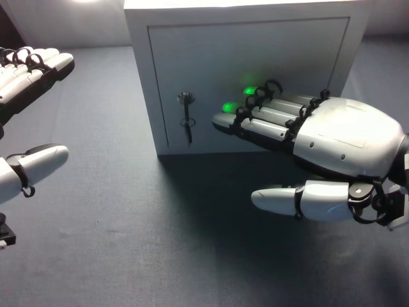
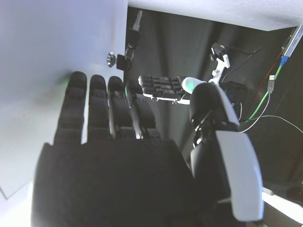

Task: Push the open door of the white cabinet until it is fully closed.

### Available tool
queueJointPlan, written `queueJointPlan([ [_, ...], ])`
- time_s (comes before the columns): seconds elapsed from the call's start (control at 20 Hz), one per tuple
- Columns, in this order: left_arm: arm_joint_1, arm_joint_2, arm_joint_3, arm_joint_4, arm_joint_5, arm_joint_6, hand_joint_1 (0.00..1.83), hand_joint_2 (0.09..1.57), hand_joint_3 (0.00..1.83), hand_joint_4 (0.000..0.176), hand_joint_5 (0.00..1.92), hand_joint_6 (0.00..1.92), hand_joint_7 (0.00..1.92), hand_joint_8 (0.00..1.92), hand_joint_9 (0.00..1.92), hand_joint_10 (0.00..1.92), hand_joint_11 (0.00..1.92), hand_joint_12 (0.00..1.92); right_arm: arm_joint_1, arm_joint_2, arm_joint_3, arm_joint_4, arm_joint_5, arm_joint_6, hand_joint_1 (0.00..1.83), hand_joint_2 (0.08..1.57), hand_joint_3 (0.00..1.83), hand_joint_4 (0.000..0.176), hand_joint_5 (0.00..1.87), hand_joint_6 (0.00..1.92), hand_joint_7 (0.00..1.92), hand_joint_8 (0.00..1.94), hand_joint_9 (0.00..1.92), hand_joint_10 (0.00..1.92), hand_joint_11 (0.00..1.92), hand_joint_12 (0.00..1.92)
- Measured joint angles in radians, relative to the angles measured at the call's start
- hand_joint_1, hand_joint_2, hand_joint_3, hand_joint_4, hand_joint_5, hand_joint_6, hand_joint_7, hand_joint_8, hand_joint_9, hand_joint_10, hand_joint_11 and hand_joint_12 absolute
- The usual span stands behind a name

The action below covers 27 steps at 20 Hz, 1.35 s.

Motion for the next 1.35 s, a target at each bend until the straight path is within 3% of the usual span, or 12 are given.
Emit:
queueJointPlan([
  [0.2, 0.011, 0.0, 0.0, -0.008, -0.01, 0.0, 0.36, 1.4, 0.0, 0.0, 0.07, 0.0, 0.0, 0.0, 0.0, 0.0, 0.02, 0.01, 0.0, 0.0, -0.021, -0.062, 0.002, 0.022, 0.25, 1.31, 0.0, 0.0, 0.13, 0.01, 0.16, 0.01, 0.2, 0.05, 0.0, 0.98],
  [0.4, 0.031, 0.0, -0.008, -0.024, -0.032, 0.0, 0.38, 1.39, 0.0, 0.0, 0.07, 0.0, 0.0, 0.0, 0.0, 0.0, 0.01, 0.01, 0.0, 0.019, -0.062, -0.109, 0.035, 0.072, 0.18, 1.33, 0.0, 0.0, 0.1, 0.0, 0.15, 0.0, 0.17, 0.03, 0.0, 1.39],
  [0.5, 0.05, 0.0, -0.013, -0.037, -0.05, 0.0, 0.35, 1.4, 0.0, 0.0, 0.07, 0.0, 0.0, 0.0, 0.0, 0.0, 0.03, 0.03, -0.003, 0.058, -0.091, -0.137, 0.074, 0.082, 0.18, 1.34, 0.0, 0.0, 0.08, 0.01, 0.12, 0.0, 0.12, 0.02, 0.0, 1.11],
  [0.65, 0.102, 0.0, -0.023, -0.077, -0.085, 0.0, 0.36, 1.39, 0.0, 0.0, 0.07, 0.0, 0.0, 0.0, 0.0, 0.0, 0.03, 0.05, -0.031, 0.152, -0.121, -0.135, 0.132, 0.092, 0.14, 1.34, 0.0, 0.0, 0.07, 0.0, 0.1, 0.0, 0.03, 0.0, 0.0, 0.24],
  [0.7, 0.114, 0.002, -0.023, -0.08, -0.092, 0.0, 0.36, 1.39, 0.0, 0.0, 0.07, 0.0, 0.0, 0.0, 0.0, 0.0, 0.02, 0.05, -0.039, 0.171, -0.125, -0.134, 0.146, 0.092, 0.17, 1.34, 0.0, 0.0, 0.1, 0.01, 0.06, 0.0, 0.0, 0.0, 0.0, 0.27],
  [0.8, 0.148, 0.01, -0.033, -0.099, -0.121, 0.001, 0.4, 1.38, 0.0, 0.0, 0.07, 0.0, 0.0, 0.0, 0.0, 0.0, 0.01, 0.06, -0.045, 0.206, -0.14, -0.119, 0.166, 0.092, 0.19, 1.33, 0.0, 0.0, 0.01, 0.0, 0.01, 0.0, 0.0, 0.0, 0.0, 0.58],
  [0.85, 0.16, 0.015, -0.037, -0.105, -0.136, 0.0, 0.4, 1.38, 0.0, 0.0, 0.07, 0.0, 0.0, 0.0, 0.0, 0.0, 0.0, 0.15, -0.051, 0.219, -0.149, -0.109, 0.171, 0.092, 0.16, 1.33, 0.0, 0.0, 0.0, 0.0, 0.0, 0.0, 0.0, 0.0, 0.0, 0.47],
  [0.9, 0.167, 0.018, -0.037, -0.107, -0.148, 0.0, 0.4, 1.39, 0.0, 0.0, 0.07, 0.0, 0.0, 0.0, 0.0, 0.0, 0.0, 0.19, -0.057, 0.25, -0.167, -0.114, 0.172, 0.077, 0.13, 1.33, 0.0, 0.0, 0.04, 0.01, 0.0, 0.0, 0.01, 0.0, 0.0, 0.58],
  [0.95, 0.174, 0.018, -0.037, -0.122, -0.159, 0.0, 0.4, 1.38, 0.0, 0.0, 0.06, 0.0, 0.0, 0.0, 0.0, 0.0, 0.0, 0.12, -0.075, 0.278, -0.181, -0.089, 0.197, 0.047, 0.06, 1.32, 0.0, 0.0, 0.01, 0.0, 0.0, 0.0, 0.0, 0.0, 0.0, 0.44],
  [1.1, 0.174, 0.018, -0.037, -0.131, -0.164, 0.0, 0.36, 1.38, 0.0, 0.0, 0.04, 0.0, 0.0, 0.0, 0.0, 0.0, 0.0, 0.08, -0.117, 0.333, -0.196, 0.012, 0.251, -0.009, 0.17, 1.31, 0.0, 0.0, 0.0, 0.0, 0.0, 0.0, 0.0, 0.0, 0.0, 0.32],
  [1.2, 0.174, 0.018, -0.037, -0.117, -0.167, 0.0, 0.37, 1.37, 0.0, 0.0, 0.04, 0.0, 0.0, 0.0, 0.0, 0.0, 0.0, 0.02, -0.14, 0.362, -0.207, 0.087, 0.286, -0.062, 0.14, 1.29, 0.0, 0.0, 0.0, 0.0, 0.0, 0.0, 0.0, 0.0, 0.0, 0.03],
  [1.35, 0.174, 0.018, -0.037, -0.126, -0.175, 0.0, 0.38, 1.36, 0.0, 0.0, 0.03, 0.0, 0.0, 0.0, 0.0, 0.0, 0.0, 0.0, -0.179, 0.392, -0.227, 0.144, 0.355, -0.109, 0.3, 1.28, 0.0, 0.0, 0.0, 0.0, 0.0, 0.0, 0.0, 0.0, 0.0, 0.0],
])
